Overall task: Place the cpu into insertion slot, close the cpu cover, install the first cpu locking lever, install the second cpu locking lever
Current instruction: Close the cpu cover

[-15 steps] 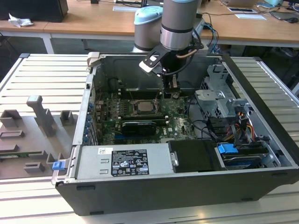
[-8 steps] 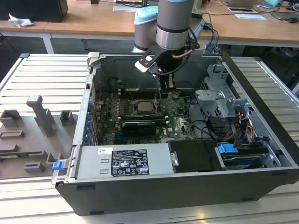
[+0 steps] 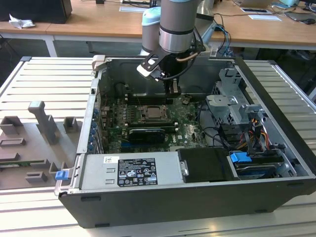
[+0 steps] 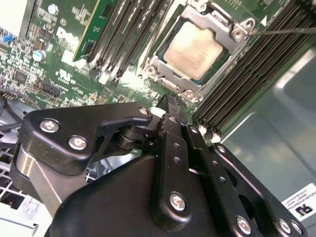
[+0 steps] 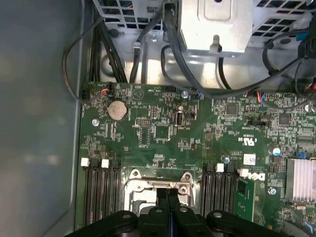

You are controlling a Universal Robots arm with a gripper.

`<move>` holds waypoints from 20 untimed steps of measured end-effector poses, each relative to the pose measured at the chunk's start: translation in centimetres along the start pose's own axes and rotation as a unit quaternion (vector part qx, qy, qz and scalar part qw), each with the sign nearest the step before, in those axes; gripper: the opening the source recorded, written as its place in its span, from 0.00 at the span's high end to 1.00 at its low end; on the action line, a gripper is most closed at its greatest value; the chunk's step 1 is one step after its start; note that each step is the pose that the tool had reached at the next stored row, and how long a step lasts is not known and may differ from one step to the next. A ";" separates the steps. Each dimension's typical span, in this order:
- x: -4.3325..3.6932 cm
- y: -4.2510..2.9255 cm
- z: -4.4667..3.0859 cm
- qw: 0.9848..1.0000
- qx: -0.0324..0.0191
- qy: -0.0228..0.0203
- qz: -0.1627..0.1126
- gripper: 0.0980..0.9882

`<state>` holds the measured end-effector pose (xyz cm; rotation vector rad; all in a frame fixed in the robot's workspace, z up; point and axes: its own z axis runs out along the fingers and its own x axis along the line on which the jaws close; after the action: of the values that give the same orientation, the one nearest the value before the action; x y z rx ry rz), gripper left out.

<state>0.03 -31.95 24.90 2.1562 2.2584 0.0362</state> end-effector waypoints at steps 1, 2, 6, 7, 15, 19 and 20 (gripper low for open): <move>0.02 -0.45 0.05 1.000 0.000 0.000 0.000 0.99; 0.03 -0.69 0.13 1.000 0.000 0.000 0.000 0.99; 0.05 -1.17 0.42 1.000 0.000 0.000 0.000 0.99; 0.05 -1.26 0.51 1.000 0.000 0.000 0.000 0.99; 0.11 -2.71 1.53 1.000 0.000 0.000 -0.004 0.99; 0.09 -3.27 1.56 1.000 0.000 0.000 -0.004 0.99; 0.08 -3.46 1.58 1.000 0.000 0.000 -0.004 0.99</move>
<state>-3.38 -32.02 23.22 2.1471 2.2671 0.0364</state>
